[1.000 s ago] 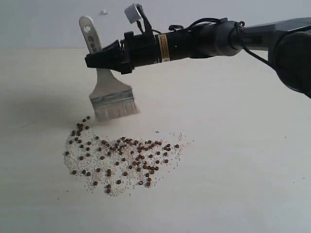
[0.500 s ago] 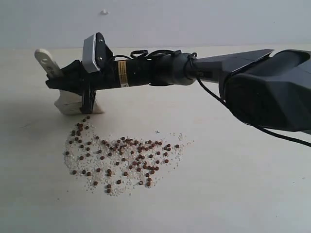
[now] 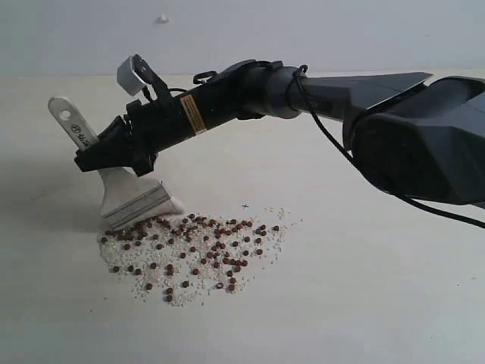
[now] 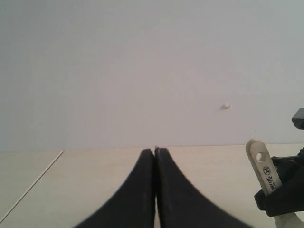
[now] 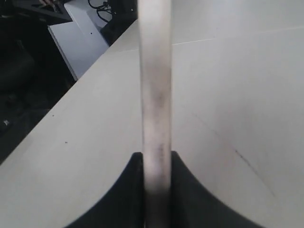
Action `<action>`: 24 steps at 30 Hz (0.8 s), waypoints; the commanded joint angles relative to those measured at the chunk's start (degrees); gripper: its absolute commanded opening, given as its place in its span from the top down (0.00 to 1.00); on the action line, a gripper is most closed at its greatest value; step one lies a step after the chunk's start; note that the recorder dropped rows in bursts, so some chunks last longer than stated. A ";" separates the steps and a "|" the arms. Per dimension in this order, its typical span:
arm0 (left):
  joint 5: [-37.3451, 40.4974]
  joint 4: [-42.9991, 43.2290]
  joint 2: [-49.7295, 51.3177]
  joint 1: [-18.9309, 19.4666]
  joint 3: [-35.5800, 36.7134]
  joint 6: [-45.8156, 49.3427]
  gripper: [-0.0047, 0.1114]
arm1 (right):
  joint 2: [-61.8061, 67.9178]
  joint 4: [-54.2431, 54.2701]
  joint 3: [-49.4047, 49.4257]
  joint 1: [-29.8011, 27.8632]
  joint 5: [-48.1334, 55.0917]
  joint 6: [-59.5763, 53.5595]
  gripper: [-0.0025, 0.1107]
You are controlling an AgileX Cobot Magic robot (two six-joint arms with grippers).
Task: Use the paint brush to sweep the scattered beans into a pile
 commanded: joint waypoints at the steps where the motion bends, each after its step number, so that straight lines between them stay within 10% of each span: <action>1: -0.01 -0.48 -0.31 -0.34 0.19 0.13 0.96 | -0.52 -3.57 0.07 -0.11 -0.09 7.81 0.98; 24: -0.01 -0.48 -0.31 -0.34 0.19 0.13 0.96 | -2.63 8.14 0.07 2.92 3.82 -25.62 0.98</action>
